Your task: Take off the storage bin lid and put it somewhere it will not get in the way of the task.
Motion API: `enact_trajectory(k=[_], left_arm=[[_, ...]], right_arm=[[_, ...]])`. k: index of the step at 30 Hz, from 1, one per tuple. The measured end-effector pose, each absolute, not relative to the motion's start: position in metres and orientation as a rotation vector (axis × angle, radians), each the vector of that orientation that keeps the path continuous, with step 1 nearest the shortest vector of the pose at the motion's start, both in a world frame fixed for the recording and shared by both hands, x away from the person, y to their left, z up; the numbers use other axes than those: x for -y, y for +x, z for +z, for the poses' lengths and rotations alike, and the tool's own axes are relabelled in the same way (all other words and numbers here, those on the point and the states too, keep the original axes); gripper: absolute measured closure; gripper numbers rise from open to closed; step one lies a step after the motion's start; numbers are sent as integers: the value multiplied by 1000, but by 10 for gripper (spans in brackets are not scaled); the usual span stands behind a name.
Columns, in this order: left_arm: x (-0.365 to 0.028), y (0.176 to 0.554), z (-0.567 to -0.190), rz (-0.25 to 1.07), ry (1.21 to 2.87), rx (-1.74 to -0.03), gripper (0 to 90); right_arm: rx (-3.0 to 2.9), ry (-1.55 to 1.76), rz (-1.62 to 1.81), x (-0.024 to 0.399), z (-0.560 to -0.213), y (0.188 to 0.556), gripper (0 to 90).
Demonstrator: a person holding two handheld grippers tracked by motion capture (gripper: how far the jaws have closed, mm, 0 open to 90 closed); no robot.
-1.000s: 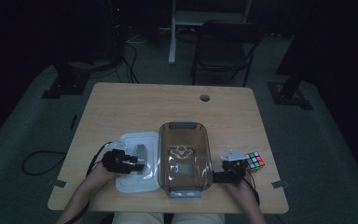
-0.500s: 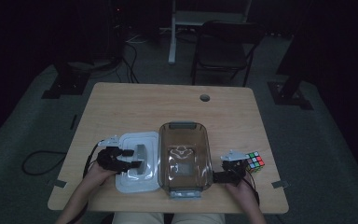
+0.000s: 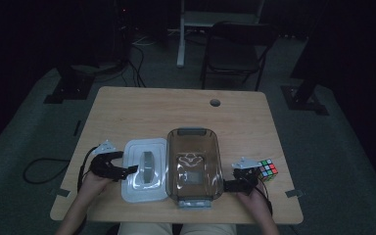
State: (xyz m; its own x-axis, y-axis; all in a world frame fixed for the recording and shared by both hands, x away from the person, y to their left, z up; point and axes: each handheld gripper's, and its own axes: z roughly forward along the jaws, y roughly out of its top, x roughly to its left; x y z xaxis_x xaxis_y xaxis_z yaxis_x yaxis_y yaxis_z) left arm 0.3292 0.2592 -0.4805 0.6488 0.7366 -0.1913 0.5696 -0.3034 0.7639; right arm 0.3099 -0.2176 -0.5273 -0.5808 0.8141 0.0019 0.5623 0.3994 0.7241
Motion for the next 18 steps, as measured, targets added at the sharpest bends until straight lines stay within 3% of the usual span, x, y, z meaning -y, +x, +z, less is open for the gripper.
enact_trajectory(k=[7,11,18], left_arm=[[-271,323,-484,371,1970,-1134,5],[-286,317,-491,507,1937,-1324,6],[-298,314,-500,591,1894,-1491,6]], right_arm=[[-2309,1190,991,218,-527,310,132],[-2309,1191,991,218,-527,310,131],[-2308,1192,992,218,-527,310,132]])
